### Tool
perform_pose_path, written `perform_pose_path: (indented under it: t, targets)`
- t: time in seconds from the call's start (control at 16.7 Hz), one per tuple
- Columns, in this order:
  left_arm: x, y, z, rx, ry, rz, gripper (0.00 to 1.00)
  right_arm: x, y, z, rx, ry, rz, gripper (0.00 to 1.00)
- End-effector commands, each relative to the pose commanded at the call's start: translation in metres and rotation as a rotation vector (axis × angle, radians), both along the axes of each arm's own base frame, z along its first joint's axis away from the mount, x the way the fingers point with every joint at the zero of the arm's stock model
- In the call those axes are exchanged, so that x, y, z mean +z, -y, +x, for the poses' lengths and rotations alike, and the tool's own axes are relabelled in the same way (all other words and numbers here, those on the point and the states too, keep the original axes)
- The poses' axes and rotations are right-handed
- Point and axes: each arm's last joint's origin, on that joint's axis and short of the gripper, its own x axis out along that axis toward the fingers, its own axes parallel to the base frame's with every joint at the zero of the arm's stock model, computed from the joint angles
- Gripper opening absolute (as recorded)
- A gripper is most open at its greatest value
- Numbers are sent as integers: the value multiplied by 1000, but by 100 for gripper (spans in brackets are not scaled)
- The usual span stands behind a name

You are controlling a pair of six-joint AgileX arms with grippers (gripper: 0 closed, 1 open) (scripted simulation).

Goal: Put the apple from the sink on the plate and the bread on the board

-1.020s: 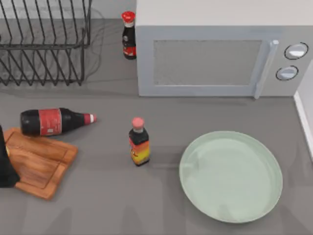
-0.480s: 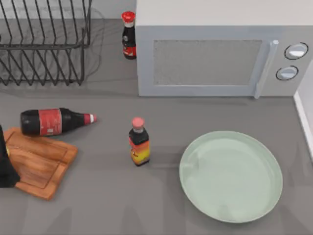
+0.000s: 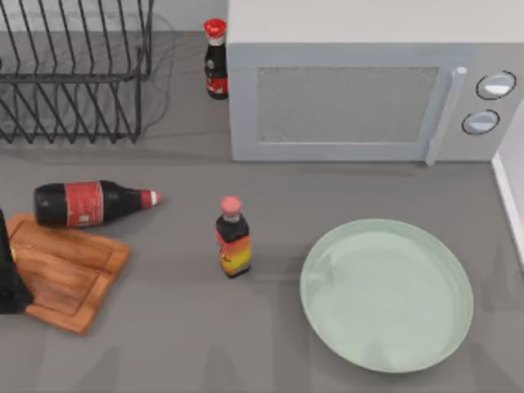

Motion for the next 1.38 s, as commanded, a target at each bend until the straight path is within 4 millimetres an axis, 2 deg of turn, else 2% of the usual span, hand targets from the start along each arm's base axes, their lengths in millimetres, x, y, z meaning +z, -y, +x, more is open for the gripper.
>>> perform_pose_path:
  t: [0.36, 0.6, 0.78, 0.96, 1.14, 1.38]
  targets:
    - [0, 0, 0, 0, 0, 0, 100, 27, 5, 10, -40, -203, -38, 100]
    - [0, 0, 0, 0, 0, 0, 100, 54, 13, 36, -74, -444, -70, 100]
    - [0, 0, 0, 0, 0, 0, 100, 69, 24, 67, -91, -651, -85, 100]
    - [0, 0, 0, 0, 0, 0, 100, 75, 38, 105, -97, -859, -88, 100]
    - [0, 0, 0, 0, 0, 0, 100, 69, 56, 144, -90, -1059, -79, 100]
    - [0, 0, 0, 0, 0, 0, 100, 47, 83, 190, -64, -1292, -50, 100]
